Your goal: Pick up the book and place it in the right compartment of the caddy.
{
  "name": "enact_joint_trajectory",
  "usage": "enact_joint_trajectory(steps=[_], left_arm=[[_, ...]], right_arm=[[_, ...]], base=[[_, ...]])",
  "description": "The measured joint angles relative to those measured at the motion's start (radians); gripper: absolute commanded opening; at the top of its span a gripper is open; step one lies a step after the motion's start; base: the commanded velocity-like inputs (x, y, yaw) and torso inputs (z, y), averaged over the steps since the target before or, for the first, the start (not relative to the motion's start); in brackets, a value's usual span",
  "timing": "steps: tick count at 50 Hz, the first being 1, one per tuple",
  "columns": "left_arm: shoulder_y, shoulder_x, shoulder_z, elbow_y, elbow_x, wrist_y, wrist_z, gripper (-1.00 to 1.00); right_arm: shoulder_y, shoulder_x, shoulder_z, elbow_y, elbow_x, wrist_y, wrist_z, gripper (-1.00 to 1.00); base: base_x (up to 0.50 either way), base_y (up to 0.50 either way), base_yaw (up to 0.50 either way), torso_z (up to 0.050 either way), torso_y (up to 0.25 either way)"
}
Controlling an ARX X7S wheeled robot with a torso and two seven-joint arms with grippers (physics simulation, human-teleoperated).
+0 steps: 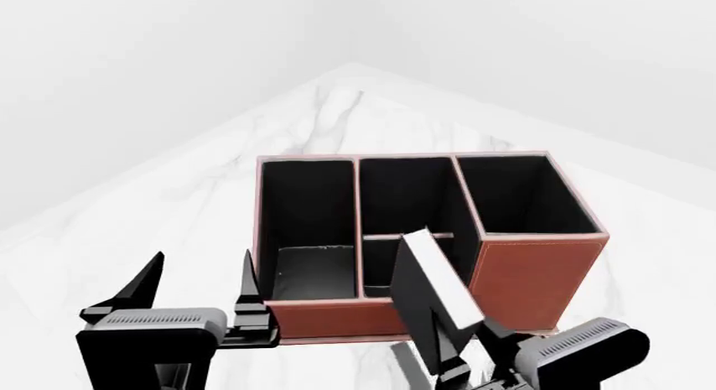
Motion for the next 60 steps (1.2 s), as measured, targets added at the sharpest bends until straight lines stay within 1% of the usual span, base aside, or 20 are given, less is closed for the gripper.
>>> enact_joint_trajectory(steps=[8,18,26,30,44,60], left_arm=[[-0.002,-0.002,0.000,-0.002,-0.005,0.000,-0.001,1.00],[-0.006,-0.003,0.001,-0.008,-0.010,0.001,-0.001,1.00],[-0.011,-0.004,0.004,-0.018,-0.013,0.004,0.000,1.00],[-0.012,-0.004,0.006,-0.022,-0.013,0.006,0.001,1.00],[-0.016,-0.005,0.009,-0.027,-0.016,0.009,-0.001,1.00],[-0.009,-0.010,0.012,-0.018,-0.017,0.013,-0.009,1.00]], right_arm=[[0.115,0.028,0.056,-0.082,0.135,0.143,0.063,-1.00],[0.324,0.061,0.131,-0.146,0.390,0.317,0.199,-1.00],[0.501,0.088,0.167,-0.150,0.589,0.412,0.321,-1.00],[0.582,0.098,0.178,-0.138,0.660,0.444,0.370,-1.00],[0.780,0.120,0.188,-0.057,0.773,0.504,0.453,-1.00],[0.886,0.134,0.190,0.067,0.793,0.526,0.465,-1.00]], base=[[0.00,0.00,0.00,0.000,0.000],[0.00,0.00,0.00,0.000,0.002],[0.00,0.00,0.00,0.000,0.000],[0.00,0.00,0.00,0.000,0.003],[0.00,0.00,0.00,0.000,0.001],[0.00,0.00,0.00,0.000,0.001]])
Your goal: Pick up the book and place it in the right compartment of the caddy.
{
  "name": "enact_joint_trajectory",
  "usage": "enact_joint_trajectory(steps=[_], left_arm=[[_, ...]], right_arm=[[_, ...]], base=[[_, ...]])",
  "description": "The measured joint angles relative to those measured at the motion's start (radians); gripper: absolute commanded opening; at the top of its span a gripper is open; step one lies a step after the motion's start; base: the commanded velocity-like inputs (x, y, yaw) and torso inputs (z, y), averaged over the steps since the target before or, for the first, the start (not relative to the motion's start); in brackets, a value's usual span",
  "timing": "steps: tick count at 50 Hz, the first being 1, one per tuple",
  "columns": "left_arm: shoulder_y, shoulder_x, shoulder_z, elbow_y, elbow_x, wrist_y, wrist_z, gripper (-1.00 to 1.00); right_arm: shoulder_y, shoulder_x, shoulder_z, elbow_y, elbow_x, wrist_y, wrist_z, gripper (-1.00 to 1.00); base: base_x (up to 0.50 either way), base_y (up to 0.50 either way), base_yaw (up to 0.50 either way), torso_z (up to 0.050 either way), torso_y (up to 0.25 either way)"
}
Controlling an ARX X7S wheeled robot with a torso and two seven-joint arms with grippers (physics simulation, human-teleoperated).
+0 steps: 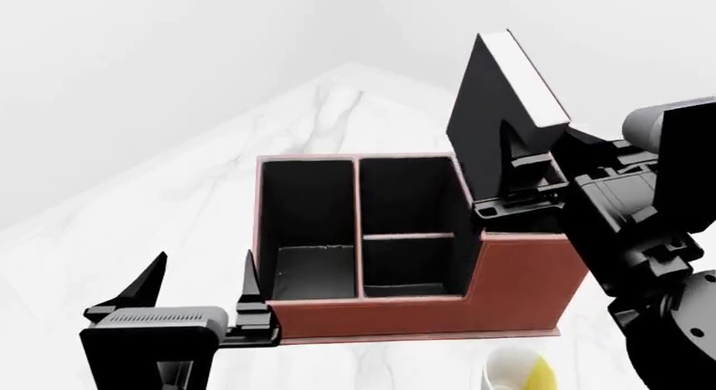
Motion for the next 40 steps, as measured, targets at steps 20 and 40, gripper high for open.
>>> enact_joint_trajectory(steps=[20,40], left_arm=[[0.004,-0.006,0.007,0.011,0.001,-0.003,-0.009,1.00],[0.002,-0.009,0.018,0.009,0.000,-0.003,-0.013,1.00]], right_arm=[[0.069,0.011,-0.047,0.133,-0.079,0.007,-0.030,-1.00],[0.129,0.010,-0.117,0.285,-0.142,0.022,-0.092,-1.00]], base=[[0.00,0.00,0.00,0.001,0.002],[0.00,0.00,0.00,0.000,0.002]])
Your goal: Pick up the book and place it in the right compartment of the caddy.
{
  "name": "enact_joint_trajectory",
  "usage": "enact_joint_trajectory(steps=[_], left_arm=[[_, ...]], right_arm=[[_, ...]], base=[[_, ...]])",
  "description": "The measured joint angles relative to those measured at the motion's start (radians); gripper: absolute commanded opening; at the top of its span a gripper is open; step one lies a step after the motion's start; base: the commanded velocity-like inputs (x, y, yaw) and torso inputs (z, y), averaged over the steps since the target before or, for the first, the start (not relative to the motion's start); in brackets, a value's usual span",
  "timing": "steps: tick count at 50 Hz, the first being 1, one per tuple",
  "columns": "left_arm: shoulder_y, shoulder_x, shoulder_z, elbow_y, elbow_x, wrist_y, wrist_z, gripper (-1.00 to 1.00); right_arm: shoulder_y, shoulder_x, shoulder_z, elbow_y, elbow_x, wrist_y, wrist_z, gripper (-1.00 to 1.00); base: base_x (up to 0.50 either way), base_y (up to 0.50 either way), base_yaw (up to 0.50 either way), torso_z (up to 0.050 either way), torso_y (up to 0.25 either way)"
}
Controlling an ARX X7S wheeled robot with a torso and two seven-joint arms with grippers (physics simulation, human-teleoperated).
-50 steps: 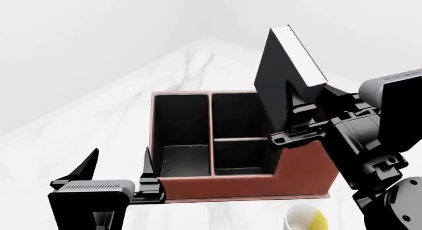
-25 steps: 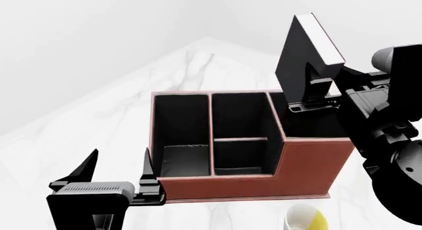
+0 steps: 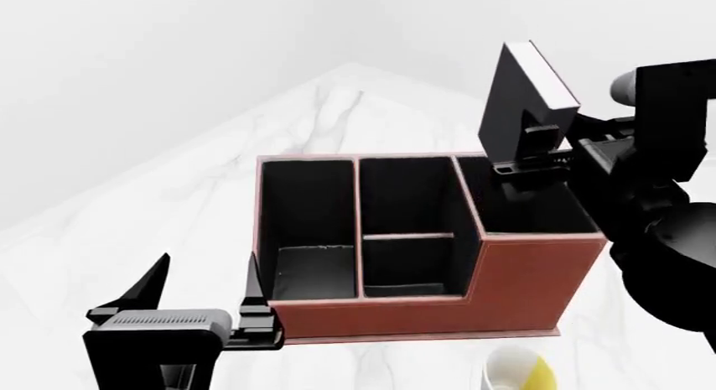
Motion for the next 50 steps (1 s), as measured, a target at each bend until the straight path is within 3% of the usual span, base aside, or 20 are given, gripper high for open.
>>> enact_joint_trajectory(steps=[50], left_arm=[[-0.009,-0.006,0.014,-0.015,-0.011,0.004,-0.007,1.00]], right_arm=[[0.103,-0.020,-0.105,0.233,-0.043,0.049,-0.053,-1.00]], base=[[0.00,0.00,0.00,0.000,0.001]])
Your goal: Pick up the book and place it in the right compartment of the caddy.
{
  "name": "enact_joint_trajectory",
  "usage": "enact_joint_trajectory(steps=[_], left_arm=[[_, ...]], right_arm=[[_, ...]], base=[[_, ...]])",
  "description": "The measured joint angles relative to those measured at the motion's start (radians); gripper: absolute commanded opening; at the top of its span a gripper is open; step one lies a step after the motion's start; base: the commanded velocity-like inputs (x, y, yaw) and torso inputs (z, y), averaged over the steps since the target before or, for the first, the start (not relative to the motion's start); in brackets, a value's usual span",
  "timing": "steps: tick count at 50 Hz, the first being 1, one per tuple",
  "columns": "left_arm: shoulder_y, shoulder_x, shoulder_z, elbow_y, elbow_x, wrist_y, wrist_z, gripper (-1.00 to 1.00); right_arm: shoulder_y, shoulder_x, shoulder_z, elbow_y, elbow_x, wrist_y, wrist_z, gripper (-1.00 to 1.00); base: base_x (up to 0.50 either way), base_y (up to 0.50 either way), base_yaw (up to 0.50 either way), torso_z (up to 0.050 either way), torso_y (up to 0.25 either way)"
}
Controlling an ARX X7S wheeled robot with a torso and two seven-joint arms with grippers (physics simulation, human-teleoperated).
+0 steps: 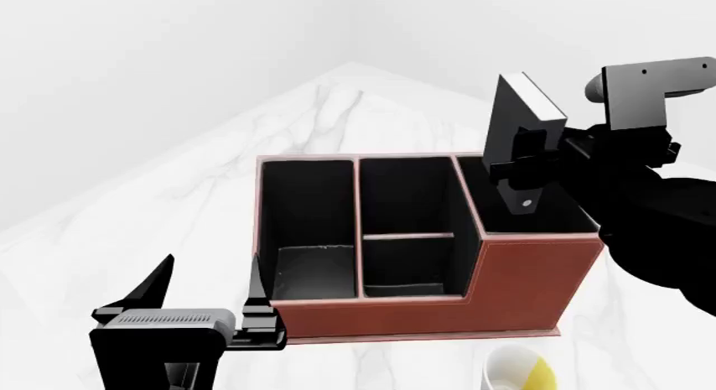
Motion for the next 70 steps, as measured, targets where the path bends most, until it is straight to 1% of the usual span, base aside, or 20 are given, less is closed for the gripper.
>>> enact_joint_trajectory(steps=[70], left_arm=[[-0.003,-0.009,0.018,-0.018,-0.006,0.024,-0.007,1.00]], right_arm=[[-0.147,-0.010,-0.074,0.120,-0.155,-0.206,-0.105,-1.00]], base=[[0.00,0.00,0.00,0.000,0.002]])
